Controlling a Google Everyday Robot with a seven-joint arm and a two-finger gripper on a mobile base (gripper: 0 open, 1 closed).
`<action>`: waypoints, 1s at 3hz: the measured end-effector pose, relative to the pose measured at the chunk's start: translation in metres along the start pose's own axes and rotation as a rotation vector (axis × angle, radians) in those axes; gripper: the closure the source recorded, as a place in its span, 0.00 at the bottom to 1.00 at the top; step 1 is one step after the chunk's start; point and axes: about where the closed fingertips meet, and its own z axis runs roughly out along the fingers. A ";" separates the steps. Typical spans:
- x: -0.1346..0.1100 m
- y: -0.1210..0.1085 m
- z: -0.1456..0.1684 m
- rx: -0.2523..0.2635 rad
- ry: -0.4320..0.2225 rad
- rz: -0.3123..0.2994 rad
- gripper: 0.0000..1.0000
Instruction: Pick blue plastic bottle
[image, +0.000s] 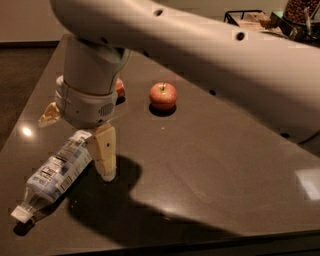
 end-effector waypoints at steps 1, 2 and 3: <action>0.001 -0.003 0.026 -0.048 0.061 -0.051 0.00; 0.008 -0.007 0.038 -0.088 0.113 -0.060 0.19; 0.014 -0.009 0.041 -0.117 0.138 -0.048 0.43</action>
Offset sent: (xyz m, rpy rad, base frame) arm 0.0105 0.0173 -0.0500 -0.2029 -0.0844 0.0777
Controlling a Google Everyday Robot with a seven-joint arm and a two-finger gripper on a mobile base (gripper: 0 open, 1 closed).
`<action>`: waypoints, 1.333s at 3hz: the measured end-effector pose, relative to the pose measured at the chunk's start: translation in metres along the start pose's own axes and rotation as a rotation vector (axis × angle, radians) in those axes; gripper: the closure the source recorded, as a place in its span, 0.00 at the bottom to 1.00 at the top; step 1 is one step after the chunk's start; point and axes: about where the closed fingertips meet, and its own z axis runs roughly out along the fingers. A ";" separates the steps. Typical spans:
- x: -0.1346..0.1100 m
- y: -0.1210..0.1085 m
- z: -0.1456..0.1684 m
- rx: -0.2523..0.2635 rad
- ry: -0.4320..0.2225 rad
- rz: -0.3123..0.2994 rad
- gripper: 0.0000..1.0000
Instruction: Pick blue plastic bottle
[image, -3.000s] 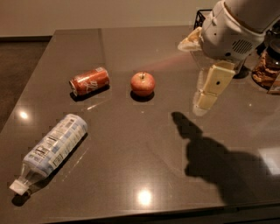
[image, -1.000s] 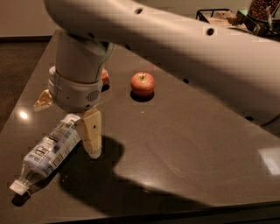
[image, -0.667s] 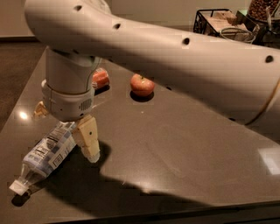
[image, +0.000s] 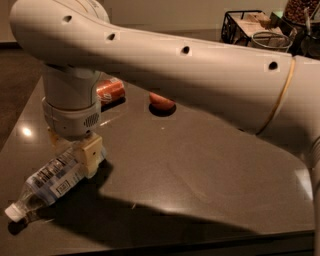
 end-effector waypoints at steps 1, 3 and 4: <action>0.006 0.000 -0.005 -0.010 0.005 0.017 0.65; 0.032 0.003 -0.073 0.066 -0.070 0.066 1.00; 0.043 0.005 -0.098 0.100 -0.103 0.085 1.00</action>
Offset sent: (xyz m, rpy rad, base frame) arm 0.0387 -0.0360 0.0701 0.0719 0.0496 -0.0841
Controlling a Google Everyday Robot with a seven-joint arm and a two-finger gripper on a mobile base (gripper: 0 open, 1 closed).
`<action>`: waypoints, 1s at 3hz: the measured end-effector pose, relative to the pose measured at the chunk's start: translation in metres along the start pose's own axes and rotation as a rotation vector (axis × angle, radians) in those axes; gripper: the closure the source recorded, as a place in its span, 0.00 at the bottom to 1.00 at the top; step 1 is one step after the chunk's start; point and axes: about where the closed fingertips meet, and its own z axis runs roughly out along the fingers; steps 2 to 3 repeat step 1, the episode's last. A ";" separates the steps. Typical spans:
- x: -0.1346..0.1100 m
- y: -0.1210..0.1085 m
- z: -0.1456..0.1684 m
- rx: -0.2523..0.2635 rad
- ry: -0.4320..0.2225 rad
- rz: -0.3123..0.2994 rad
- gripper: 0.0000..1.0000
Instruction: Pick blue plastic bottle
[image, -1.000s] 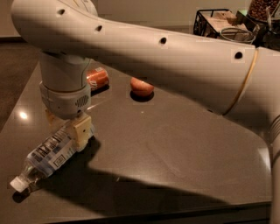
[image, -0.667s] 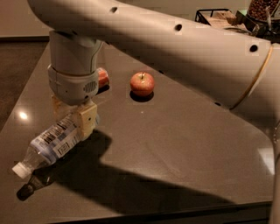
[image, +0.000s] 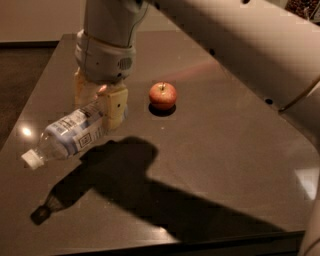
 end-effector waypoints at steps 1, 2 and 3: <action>-0.002 -0.007 -0.001 0.026 0.001 -0.004 1.00; -0.002 -0.007 -0.001 0.026 0.001 -0.004 1.00; -0.002 -0.007 -0.001 0.026 0.001 -0.004 1.00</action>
Offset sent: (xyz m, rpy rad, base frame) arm 0.0000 0.0000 0.0000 0.0000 0.0000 0.0000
